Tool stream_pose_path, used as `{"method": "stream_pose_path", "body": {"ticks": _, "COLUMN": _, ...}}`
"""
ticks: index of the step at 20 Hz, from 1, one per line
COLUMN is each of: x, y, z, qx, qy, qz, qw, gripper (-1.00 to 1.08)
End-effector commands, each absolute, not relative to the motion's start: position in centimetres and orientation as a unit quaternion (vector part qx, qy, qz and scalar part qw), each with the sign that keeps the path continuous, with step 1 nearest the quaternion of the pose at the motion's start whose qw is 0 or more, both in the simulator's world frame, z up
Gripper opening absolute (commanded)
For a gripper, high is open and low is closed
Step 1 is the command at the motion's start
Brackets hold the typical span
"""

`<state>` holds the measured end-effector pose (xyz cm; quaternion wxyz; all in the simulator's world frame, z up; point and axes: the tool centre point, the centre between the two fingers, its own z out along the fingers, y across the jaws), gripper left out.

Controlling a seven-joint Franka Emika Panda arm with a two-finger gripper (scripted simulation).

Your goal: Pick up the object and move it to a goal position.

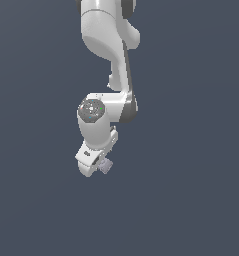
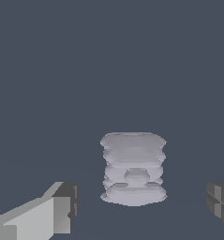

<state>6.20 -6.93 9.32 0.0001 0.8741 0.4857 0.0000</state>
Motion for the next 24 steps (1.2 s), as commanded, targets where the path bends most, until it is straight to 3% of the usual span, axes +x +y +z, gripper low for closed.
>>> {"method": "stream_pose_path", "body": {"ticks": 1, "x": 6.2, "y": -7.0, "z": 9.2, "qx": 0.872, "qy": 0.490, "qz": 0.000, "qw": 0.000, "gripper": 1.00}}
{"method": "stream_pose_path", "body": {"ticks": 21, "x": 6.2, "y": -7.0, "z": 4.2, "qx": 0.871, "qy": 0.490, "qz": 0.000, "qw": 0.000, "gripper": 1.00}}
{"method": "stream_pose_path", "body": {"ticks": 22, "x": 6.2, "y": -7.0, "z": 4.2, "qx": 0.871, "qy": 0.490, "qz": 0.000, "qw": 0.000, "gripper": -1.00}}
{"method": "stream_pose_path", "body": {"ticks": 24, "x": 6.2, "y": -7.0, "z": 4.2, "qx": 0.871, "qy": 0.490, "qz": 0.000, "qw": 0.000, "gripper": -1.00}}
